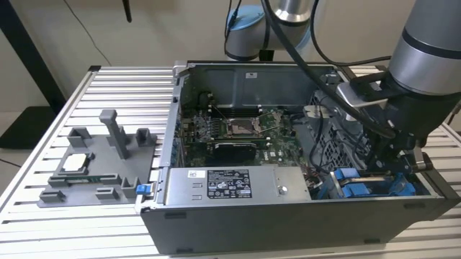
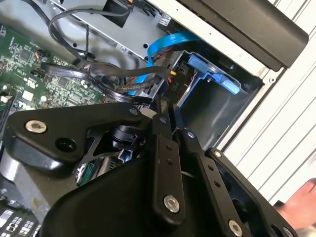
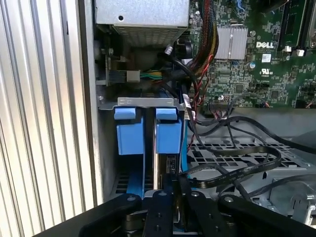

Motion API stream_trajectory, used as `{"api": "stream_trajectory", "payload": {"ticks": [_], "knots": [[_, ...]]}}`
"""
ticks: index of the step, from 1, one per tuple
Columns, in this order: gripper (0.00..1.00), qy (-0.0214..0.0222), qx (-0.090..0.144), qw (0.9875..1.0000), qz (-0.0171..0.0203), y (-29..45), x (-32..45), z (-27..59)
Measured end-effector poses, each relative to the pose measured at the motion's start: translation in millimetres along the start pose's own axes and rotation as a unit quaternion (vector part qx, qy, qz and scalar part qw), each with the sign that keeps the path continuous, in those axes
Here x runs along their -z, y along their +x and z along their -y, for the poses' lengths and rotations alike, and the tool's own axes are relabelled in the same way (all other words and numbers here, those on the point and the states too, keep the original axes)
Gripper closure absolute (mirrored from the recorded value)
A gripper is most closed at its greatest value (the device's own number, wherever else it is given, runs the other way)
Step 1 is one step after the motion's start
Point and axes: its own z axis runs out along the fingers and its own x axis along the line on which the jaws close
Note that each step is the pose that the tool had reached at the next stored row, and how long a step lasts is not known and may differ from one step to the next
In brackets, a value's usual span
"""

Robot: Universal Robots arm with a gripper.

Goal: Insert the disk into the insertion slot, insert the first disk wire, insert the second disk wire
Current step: 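Insert the second disk wire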

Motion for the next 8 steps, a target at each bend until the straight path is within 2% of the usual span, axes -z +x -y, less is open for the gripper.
{"api": "stream_trajectory", "payload": {"ticks": [8], "knots": [[1.00,0.0001,0.000,1.0000,0.0022,0.3,-2.2,0.4]]}}
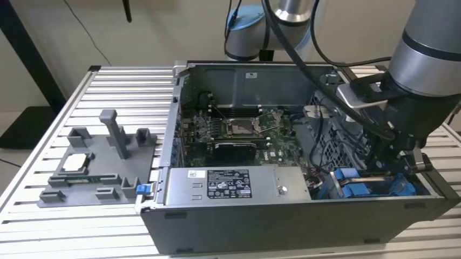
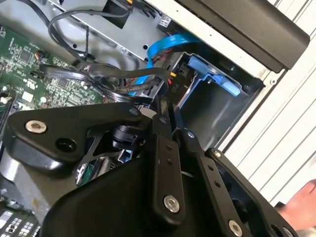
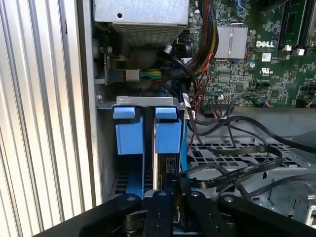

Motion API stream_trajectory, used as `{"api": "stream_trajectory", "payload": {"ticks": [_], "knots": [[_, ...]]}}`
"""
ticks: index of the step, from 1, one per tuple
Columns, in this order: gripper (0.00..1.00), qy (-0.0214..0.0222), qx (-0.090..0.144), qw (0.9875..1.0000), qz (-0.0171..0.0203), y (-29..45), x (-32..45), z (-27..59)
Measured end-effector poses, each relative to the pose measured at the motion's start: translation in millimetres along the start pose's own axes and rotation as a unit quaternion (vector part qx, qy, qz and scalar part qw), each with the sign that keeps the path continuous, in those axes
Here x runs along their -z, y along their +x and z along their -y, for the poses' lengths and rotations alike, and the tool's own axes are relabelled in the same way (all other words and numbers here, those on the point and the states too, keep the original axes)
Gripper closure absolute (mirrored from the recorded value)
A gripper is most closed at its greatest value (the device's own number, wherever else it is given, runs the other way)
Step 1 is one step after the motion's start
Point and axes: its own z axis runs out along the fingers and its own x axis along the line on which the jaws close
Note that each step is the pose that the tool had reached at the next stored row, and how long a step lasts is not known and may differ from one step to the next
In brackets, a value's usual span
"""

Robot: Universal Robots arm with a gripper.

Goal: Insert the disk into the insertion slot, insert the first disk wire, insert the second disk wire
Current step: 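Insert the second disk wire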

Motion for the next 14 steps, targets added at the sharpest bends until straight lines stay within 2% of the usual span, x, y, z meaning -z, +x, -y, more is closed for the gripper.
{"api": "stream_trajectory", "payload": {"ticks": [3,9,10,11,14], "knots": [[1.00,0.0000,0.000,1.0000,0.0021,0.2,-2.7,-0.1],[1.00,-0.0001,0.000,1.0000,0.0028,0.6,-5.6,-0.3],[0.00,-0.0001,-0.001,1.0000,0.0034,0.6,-4.9,-0.2],[0.00,0.0000,-0.001,1.0000,0.0039,0.4,-2.6,0.3],[0.00,-0.0001,-0.001,1.0000,0.0033,-0.6,10.9,2.8]]}}
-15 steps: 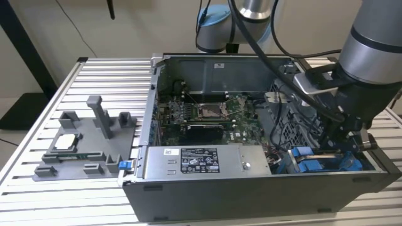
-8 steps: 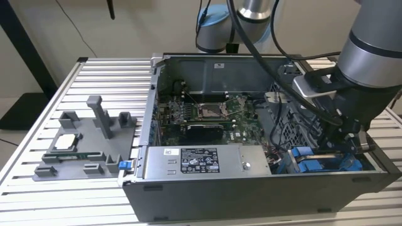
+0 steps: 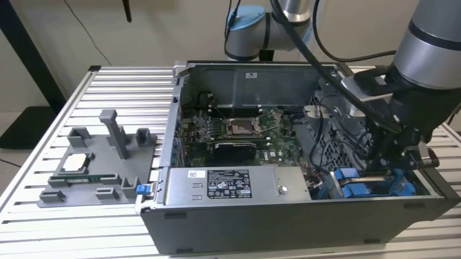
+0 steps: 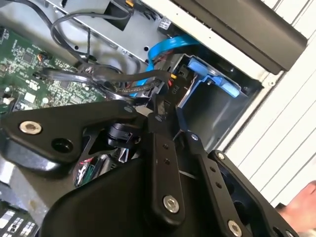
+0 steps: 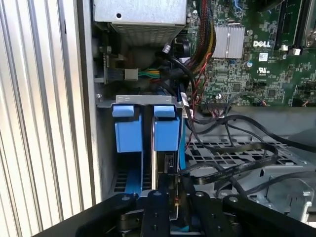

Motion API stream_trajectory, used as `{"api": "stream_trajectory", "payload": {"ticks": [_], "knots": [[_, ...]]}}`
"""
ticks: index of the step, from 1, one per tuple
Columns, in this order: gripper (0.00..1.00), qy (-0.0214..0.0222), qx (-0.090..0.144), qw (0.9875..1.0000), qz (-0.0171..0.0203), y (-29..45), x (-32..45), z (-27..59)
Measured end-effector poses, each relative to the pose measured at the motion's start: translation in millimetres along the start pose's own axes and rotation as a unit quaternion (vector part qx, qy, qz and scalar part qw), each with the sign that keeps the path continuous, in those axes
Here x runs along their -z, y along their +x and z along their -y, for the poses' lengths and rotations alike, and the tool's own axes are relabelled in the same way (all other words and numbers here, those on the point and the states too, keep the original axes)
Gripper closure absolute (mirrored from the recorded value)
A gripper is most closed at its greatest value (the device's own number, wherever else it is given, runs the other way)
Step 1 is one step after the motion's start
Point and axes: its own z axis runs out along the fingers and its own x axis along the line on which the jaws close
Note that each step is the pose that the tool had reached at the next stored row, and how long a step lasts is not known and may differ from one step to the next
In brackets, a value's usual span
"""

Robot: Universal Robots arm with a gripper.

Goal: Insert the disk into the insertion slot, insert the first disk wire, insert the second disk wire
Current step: 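Insert the second disk wire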

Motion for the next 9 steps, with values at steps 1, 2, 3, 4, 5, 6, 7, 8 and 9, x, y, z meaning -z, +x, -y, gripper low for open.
{"api": "stream_trajectory", "payload": {"ticks": [1,2,3,4,5,6,7,8,9], "knots": [[0.00,0.0000,0.000,1.0000,0.0000,-0.3,3.4,0.6],[0.00,0.0000,0.000,1.0000,-0.0002,-0.4,5.2,0.9],[0.00,0.0000,0.000,1.0000,-0.0001,-0.4,6.0,1.1],[0.00,0.0000,0.000,1.0000,-0.0001,-0.5,6.9,1.3],[0.00,0.0000,0.000,1.0000,-0.0001,-0.7,8.9,1.6],[0.00,-0.0004,0.000,1.0000,-0.0002,-0.9,11.5,2.1],[0.00,-0.0021,0.000,1.0000,-0.0005,-1.0,13.1,2.6],[0.00,-0.0054,0.000,1.0000,-0.0011,-1.1,13.9,2.9],[0.00,-0.0090,0.000,1.0000,-0.0014,-1.1,14.7,3.3]]}}
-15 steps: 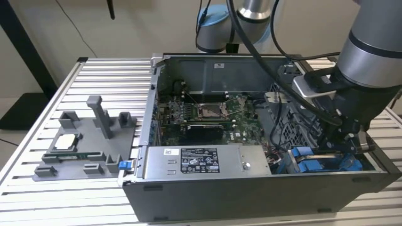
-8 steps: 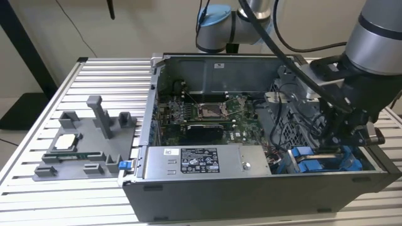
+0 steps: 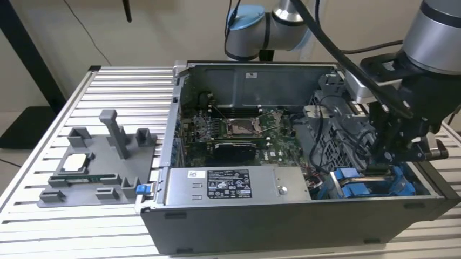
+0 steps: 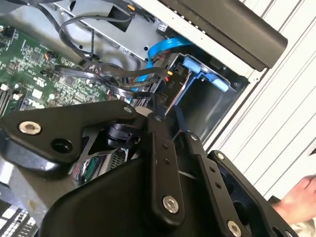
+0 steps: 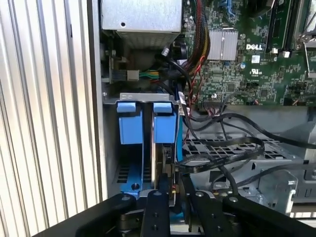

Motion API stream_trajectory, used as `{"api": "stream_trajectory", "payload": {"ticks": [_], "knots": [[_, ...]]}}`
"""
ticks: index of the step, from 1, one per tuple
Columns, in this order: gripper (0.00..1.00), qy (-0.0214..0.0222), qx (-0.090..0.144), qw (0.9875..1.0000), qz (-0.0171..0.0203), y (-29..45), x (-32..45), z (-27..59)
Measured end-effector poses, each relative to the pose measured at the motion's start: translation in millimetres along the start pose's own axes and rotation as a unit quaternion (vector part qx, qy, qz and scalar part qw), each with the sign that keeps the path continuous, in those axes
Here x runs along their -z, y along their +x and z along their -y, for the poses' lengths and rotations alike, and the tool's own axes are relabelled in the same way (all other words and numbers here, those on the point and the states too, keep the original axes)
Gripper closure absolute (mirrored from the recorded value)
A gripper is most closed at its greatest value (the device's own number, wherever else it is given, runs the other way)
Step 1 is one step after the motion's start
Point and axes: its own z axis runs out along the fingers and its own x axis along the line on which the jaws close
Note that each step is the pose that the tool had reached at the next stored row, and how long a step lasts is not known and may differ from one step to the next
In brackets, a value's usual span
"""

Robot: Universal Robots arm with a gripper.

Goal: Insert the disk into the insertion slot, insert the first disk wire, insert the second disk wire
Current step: 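Insert the second disk wire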

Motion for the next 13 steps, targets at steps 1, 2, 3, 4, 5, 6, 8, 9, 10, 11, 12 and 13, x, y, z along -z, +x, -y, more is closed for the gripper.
{"api": "stream_trajectory", "payload": {"ticks": [1,2,3,4,5,6,8,9,10,11,12,13], "knots": [[0.00,-0.0054,0.000,1.0000,-0.0002,-0.1,0.4,1.3],[0.00,-0.0112,-0.001,0.9999,-0.0004,-0.1,0.5,3.0],[0.00,-0.0184,-0.001,0.9998,-0.0006,-0.2,0.4,4.9],[0.00,-0.0253,-0.002,0.9997,-0.0007,-0.2,0.4,6.9],[0.00,-0.0313,-0.002,0.9995,-0.0009,-0.3,0.9,8.8],[0.00,-0.0366,-0.002,0.9993,-0.0010,-0.4,1.9,10.8],[0.00,-0.0441,-0.003,0.9990,-0.0011,-0.6,4.8,14.4],[0.00,-0.0460,-0.003,0.9989,-0.0012,-0.8,7.4,15.5],[0.00,-0.0474,-0.003,0.9989,-0.0011,-1.1,11.0,16.6],[0.00,-0.0484,-0.003,0.9988,-0.0011,-1.4,15.0,17.8],[0.00,-0.0496,-0.003,0.9988,-0.0013,-1.7,19.0,18.8],[0.00,-0.0507,-0.003,0.9987,-0.0012,-2.0,22.4,19.7]]}}
